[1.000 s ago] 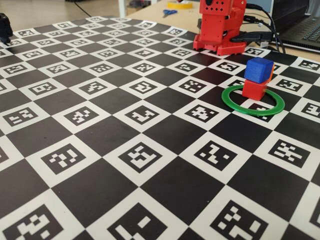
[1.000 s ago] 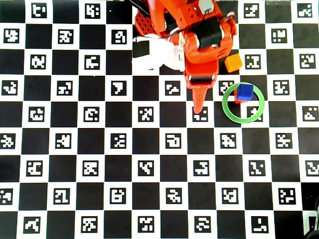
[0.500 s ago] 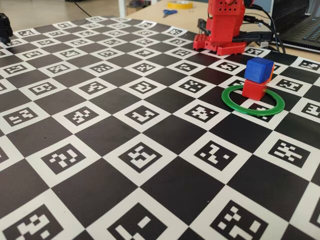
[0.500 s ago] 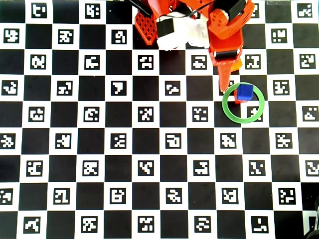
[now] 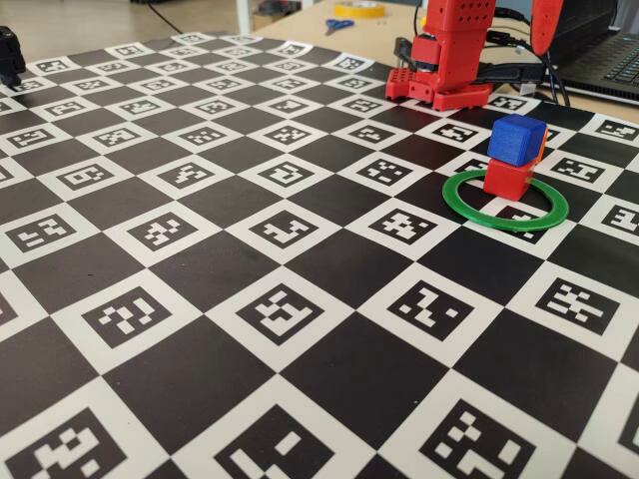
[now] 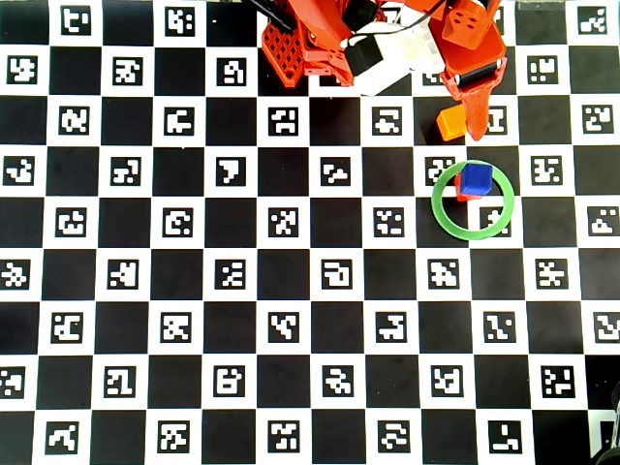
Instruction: Grab the red cube then put it in the green circle then put the blue cube on top and finally the orange cube on top
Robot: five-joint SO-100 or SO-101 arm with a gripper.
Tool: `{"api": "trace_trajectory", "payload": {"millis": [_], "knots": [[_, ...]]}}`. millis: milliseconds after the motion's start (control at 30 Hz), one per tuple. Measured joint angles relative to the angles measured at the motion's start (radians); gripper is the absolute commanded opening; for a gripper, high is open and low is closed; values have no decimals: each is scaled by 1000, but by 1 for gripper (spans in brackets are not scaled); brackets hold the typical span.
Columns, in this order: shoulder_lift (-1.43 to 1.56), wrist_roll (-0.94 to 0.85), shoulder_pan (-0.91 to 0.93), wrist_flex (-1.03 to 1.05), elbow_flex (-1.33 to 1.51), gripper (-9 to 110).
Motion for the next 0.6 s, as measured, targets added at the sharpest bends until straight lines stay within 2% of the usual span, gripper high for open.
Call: {"api": "trace_trajectory", "payload": {"millis": [600], "knots": [[-137,9,-78,-219,91,47]]}}
